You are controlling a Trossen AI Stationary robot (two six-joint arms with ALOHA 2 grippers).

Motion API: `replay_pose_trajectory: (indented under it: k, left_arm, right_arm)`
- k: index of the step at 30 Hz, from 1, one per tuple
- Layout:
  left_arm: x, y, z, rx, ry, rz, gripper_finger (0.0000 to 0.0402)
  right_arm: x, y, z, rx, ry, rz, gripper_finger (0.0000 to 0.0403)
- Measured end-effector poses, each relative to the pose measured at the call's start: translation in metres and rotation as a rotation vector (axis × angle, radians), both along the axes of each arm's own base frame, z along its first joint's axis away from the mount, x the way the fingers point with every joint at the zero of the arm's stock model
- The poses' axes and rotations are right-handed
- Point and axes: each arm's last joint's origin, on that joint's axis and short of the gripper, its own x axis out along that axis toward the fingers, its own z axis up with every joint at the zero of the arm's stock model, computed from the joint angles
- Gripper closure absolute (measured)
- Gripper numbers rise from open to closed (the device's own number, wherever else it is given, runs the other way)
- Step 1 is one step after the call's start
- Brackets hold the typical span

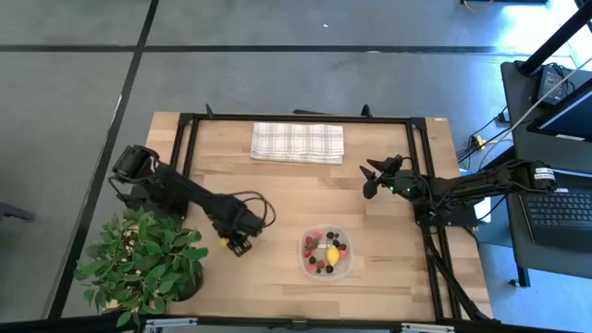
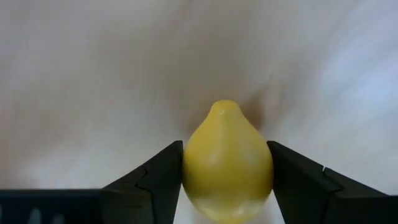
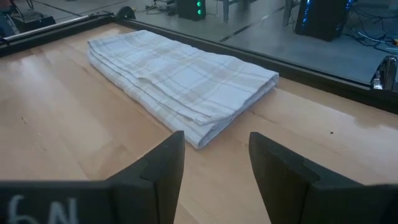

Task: Pick and placing Produce into tupperware
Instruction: Put the yellow lemon into the transparent bin

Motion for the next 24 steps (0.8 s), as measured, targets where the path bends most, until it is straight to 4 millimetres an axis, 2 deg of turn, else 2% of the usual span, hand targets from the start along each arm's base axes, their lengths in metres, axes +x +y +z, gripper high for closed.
replay_pose_trajectory:
  k: [5,10,17,24]
  left_arm:
    - [0.019,0.017,0.008,0.018,-0.131,-0.078,0.0198]
    - [0.051,0.029,0.038,0.069,-0.331,-0.193,0.0199]
    - [0.105,0.037,0.089,0.175,-0.88,-0.452,0.0199]
    - [0.13,0.034,0.122,0.303,-1.307,-0.632,0.0199]
  right_arm:
    - [0.0,0.0,0.0,0.0,0.0,0.0,0.0221]
    - [0.0,0.0,0.0,0.0,0.0,0.0,0.0221]
    - [0.0,0.0,0.0,0.001,-0.002,0.0,0.0221]
    - [0.0,0.0,0.0,0.001,-0.002,0.0,0.0221]
